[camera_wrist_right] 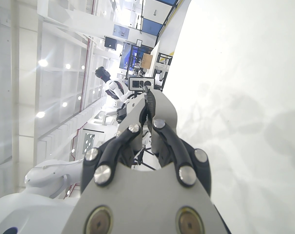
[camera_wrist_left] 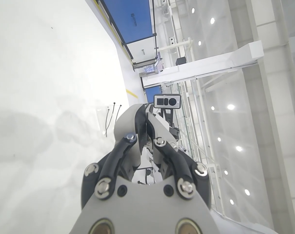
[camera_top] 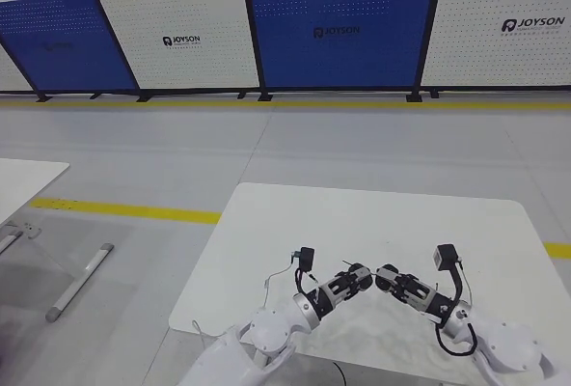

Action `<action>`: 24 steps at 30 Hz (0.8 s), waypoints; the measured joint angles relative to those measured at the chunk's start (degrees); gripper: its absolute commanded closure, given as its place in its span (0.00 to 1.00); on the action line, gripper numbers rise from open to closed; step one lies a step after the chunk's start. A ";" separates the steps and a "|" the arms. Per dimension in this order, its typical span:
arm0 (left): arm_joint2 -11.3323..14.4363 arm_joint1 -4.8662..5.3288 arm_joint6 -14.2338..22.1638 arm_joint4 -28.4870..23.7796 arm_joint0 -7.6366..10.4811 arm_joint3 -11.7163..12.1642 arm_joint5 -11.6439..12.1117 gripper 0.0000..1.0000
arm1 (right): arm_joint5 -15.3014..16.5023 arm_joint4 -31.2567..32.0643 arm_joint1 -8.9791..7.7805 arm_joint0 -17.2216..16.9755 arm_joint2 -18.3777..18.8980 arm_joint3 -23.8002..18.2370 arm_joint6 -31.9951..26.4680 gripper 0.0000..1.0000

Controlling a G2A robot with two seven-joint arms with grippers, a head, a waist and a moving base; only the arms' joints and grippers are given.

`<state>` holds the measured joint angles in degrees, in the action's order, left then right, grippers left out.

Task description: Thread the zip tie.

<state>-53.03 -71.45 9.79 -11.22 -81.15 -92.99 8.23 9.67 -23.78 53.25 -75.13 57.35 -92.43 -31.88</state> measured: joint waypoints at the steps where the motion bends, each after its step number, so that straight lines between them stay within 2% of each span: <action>1: -0.10 0.01 -0.16 -0.02 -0.08 -0.14 0.01 1.00 | 0.06 -0.16 0.00 -0.17 0.32 0.02 -0.15 0.00; 5: -1.23 0.13 -0.55 -1.38 -0.67 -0.83 0.26 1.00 | 0.74 -1.10 -0.24 -1.38 2.41 -0.32 -1.71 0.00; 9: -3.49 0.64 -0.11 -2.17 -2.15 -1.94 0.80 1.00 | 1.57 -1.53 -0.82 -3.80 5.84 -1.39 -2.44 0.00; 12: -5.81 1.30 -1.14 0.71 -4.07 -3.10 0.96 1.00 | 2.16 -1.88 -1.26 -6.16 8.60 -2.40 -2.53 0.00; 15: -7.29 1.99 -2.11 6.23 -6.32 -4.57 -1.38 1.00 | 2.55 -3.03 -1.58 -8.08 10.71 -3.33 -4.18 0.00; 17: -7.43 2.07 -2.24 7.40 -6.61 -4.92 -2.09 1.00 | 2.56 -3.09 -1.59 -8.15 10.82 -3.37 -4.37 0.00; 24: -7.34 2.04 -2.32 7.21 -6.50 -4.83 -2.05 1.00 | 2.54 -3.05 -1.58 -8.09 10.76 -3.34 -4.30 0.00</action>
<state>-60.37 -69.41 7.48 -4.02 -87.65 -97.82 6.18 12.21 -26.83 51.67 -83.22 68.10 -95.77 -36.18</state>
